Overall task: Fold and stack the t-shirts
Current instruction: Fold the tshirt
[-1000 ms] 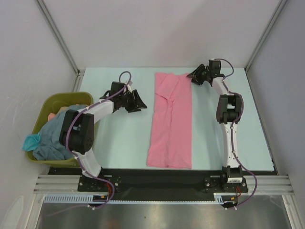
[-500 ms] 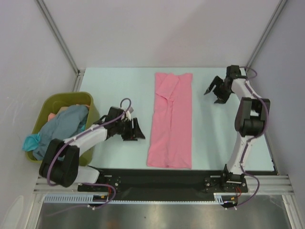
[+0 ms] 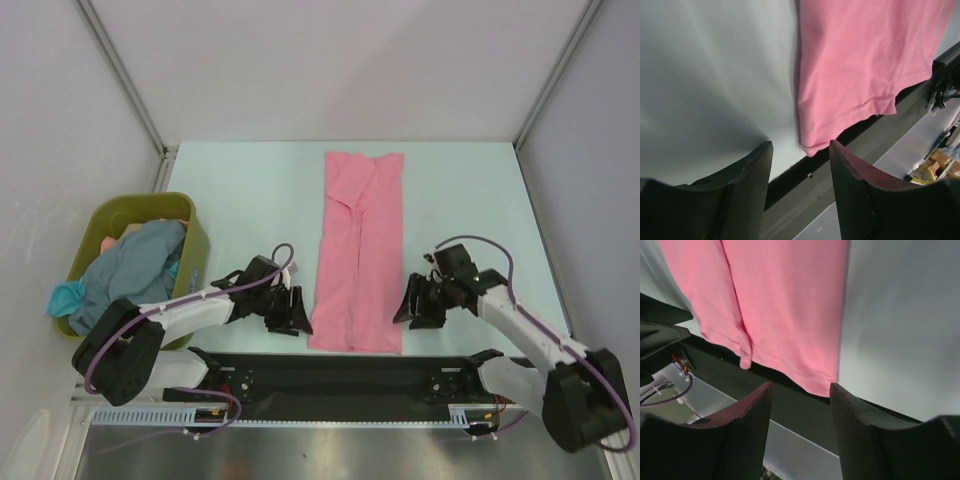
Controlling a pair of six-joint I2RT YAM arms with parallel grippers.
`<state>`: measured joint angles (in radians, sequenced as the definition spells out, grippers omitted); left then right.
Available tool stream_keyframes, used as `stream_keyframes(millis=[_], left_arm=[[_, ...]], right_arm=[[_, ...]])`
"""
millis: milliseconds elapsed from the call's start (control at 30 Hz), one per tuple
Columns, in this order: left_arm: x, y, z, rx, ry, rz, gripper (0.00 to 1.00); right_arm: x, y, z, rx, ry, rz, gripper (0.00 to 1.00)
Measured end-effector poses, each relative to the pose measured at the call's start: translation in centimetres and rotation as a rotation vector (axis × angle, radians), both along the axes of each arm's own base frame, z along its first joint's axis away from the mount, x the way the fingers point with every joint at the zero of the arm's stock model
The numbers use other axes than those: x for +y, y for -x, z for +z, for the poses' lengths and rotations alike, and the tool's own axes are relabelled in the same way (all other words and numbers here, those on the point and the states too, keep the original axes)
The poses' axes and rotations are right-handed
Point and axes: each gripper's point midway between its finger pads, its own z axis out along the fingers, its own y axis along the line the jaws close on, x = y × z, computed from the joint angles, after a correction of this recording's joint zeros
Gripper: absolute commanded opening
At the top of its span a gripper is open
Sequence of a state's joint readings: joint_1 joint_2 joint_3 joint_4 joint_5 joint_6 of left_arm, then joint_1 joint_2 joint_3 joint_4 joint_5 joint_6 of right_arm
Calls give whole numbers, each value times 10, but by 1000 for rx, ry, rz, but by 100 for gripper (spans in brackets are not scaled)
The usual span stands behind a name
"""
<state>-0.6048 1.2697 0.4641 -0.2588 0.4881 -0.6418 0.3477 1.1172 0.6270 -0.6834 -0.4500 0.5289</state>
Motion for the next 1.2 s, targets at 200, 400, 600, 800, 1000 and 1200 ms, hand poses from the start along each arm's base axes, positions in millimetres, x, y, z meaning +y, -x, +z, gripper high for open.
stream_keyframes(millis=[200,400,600,800,1000,1200], left_arm=[[-13,11,-3,39,47,11,48],[-23,20,-5,92,72,8,45],[-25,24,-6,117,76,23,45],[-25,25,-7,130,78,32,41],[-24,27,-10,146,74,40,35],[-23,27,-12,153,63,51,28]], right_arm=[[-3,38,-10,18,-70,-59,55],[-4,50,-26,85,-68,-91,55],[-3,62,-45,158,-79,-98,51],[0,63,-46,161,-104,-99,47],[4,65,-47,176,-133,-105,45],[3,64,-49,189,-153,-127,39]])
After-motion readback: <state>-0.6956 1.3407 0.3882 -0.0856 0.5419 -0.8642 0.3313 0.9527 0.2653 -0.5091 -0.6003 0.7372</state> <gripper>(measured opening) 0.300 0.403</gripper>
